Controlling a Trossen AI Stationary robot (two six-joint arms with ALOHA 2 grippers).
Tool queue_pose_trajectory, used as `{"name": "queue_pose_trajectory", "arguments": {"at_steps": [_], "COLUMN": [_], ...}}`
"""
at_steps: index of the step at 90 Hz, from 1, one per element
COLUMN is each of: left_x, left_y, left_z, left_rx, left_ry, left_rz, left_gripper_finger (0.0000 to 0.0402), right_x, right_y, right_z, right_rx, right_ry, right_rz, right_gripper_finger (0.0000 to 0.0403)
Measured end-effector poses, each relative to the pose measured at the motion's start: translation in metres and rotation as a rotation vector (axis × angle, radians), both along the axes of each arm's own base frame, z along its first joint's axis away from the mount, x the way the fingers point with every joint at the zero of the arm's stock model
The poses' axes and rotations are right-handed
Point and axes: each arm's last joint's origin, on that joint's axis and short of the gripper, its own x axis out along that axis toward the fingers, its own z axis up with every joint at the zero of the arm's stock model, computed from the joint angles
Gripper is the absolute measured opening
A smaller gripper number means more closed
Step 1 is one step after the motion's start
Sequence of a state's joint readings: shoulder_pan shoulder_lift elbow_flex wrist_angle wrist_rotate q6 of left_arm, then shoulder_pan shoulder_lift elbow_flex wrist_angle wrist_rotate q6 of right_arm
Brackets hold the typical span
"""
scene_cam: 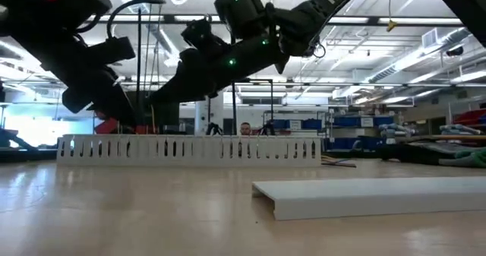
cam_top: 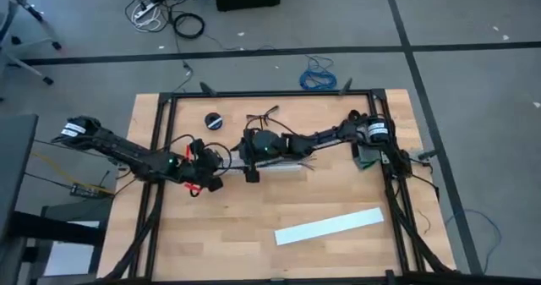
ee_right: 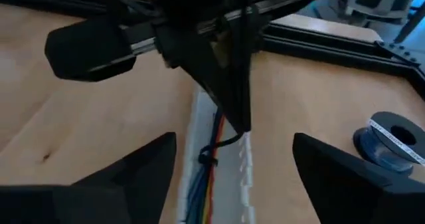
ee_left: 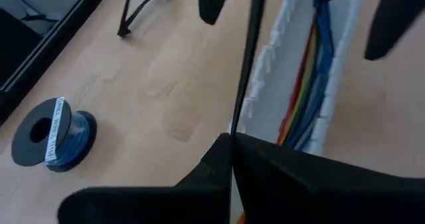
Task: Ziptie cables
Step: Put the zip tied cable wires into the white cable duct
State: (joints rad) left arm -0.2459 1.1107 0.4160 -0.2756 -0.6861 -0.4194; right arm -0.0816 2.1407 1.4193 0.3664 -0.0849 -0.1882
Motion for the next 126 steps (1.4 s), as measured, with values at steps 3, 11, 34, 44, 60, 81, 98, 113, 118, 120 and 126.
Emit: {"name": "queue_pose_trajectory", "arguments": {"at_steps": [3, 11, 34, 44, 60, 81, 98, 113, 118, 120, 126], "left_x": [0.000, 0.000, 0.002, 0.002, 0.003, 0.004, 0.004, 0.004, 0.005, 0.005, 0.007], "left_y": [0.001, 0.003, 0.004, 0.004, 0.003, 0.003, 0.003, 0.003, 0.003, 0.003, 0.002], "left_z": [0.000, 0.000, 0.001, 0.001, 0.002, 0.002, 0.002, 0.002, 0.002, 0.002, 0.004], "left_rx": [0.000, -0.001, -0.012, -0.015, -0.009, -0.008, -0.015, -0.019, -0.024, -0.026, -0.045], "left_ry": [0.000, 0.000, -0.014, -0.019, -0.023, -0.033, -0.034, -0.034, -0.037, -0.037, -0.059], "left_rz": [0.007, 0.017, 0.019, 0.018, 0.007, 0.003, 0.001, -0.002, -0.005, -0.007, -0.024], "left_gripper_finger": [0.0000, 0.0000, 0.0000, 0.0000, 0.0000, 0.0000, 0.0000, 0.0000, 0.0000, 0.0000, 0.0000], "right_x": [0.000, -0.001, 0.013, 0.014, 0.014, 0.014, 0.017, 0.028, 0.029, 0.029, 0.028], "right_y": [-0.004, -0.008, 0.005, 0.008, 0.009, 0.005, 0.001, 0.004, 0.005, 0.005, 0.004], "right_z": [0.000, 0.000, -0.032, -0.036, -0.034, -0.036, -0.060, -0.062, -0.060, -0.060, -0.061], "right_rx": [0.015, 0.038, 0.009, -0.034, 0.021, 0.054, 0.070, 0.064, 0.061, 0.061, 0.057], "right_ry": [0.000, -0.005, -0.065, -0.052, -0.053, -0.032, 0.005, -0.012, -0.017, -0.014, -0.004], "right_rz": [0.005, 0.025, 0.059, -0.018, -0.009, 0.000, 0.007, 0.020, 0.022, 0.021, 0.010], "right_gripper_finger": [0.0291, 0.0289, 0.0295, 0.0297, 0.0297, 0.0302, 0.0303, 0.0303, 0.0303, 0.0302, 0.0300]}}
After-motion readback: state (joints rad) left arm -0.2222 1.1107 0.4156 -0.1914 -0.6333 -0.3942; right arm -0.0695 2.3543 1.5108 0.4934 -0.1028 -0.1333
